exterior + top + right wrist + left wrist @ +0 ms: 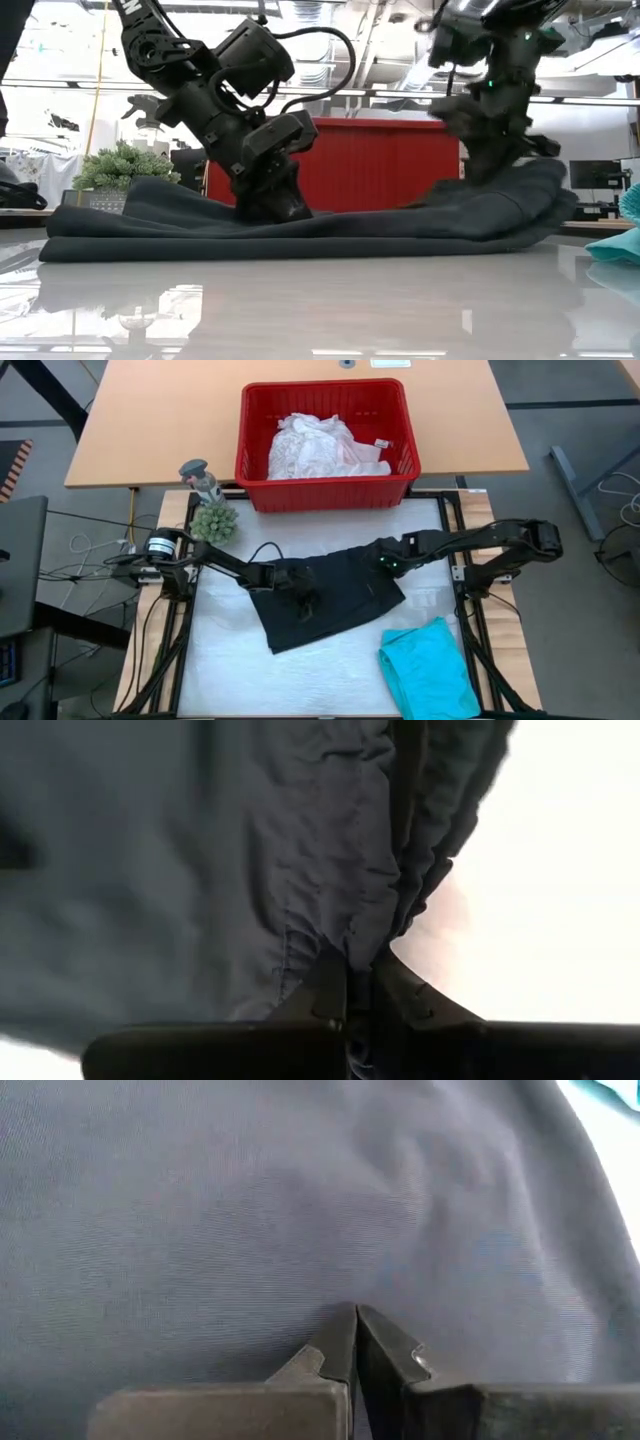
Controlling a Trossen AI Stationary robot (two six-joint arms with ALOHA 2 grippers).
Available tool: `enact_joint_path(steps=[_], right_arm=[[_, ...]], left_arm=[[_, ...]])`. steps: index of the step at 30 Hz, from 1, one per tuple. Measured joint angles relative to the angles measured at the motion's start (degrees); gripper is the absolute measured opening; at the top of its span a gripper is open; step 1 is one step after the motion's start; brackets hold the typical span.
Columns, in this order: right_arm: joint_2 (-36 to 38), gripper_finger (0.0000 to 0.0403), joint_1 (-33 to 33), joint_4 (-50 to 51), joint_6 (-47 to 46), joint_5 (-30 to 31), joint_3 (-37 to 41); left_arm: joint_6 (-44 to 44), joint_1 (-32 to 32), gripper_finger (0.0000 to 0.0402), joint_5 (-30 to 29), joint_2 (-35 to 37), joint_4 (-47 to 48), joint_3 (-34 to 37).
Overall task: Fold Laundry from Bin
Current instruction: Fold the black shorts
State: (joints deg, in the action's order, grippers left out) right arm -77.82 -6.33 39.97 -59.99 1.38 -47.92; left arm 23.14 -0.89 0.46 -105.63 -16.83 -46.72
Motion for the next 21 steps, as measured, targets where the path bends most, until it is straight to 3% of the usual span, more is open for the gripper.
enact_joint_path(steps=[6,12,21], right_arm=[[4.12,0.0038,0.98,-7.85,-0.63,-1.10,-0.05],[3.52,0.0038,3.44,-17.07,-0.61,-1.54,-0.25],[3.47,0.0038,5.60,-16.99,2.66,0.04,-6.87]], left_arm=[[-1.03,0.74,0.0000,0.14,-0.03,-0.03,0.00],[-1.69,2.17,0.0000,0.26,-0.56,-0.39,0.00],[-3.61,3.69,0.0000,3.84,-3.64,-1.10,-2.69]])
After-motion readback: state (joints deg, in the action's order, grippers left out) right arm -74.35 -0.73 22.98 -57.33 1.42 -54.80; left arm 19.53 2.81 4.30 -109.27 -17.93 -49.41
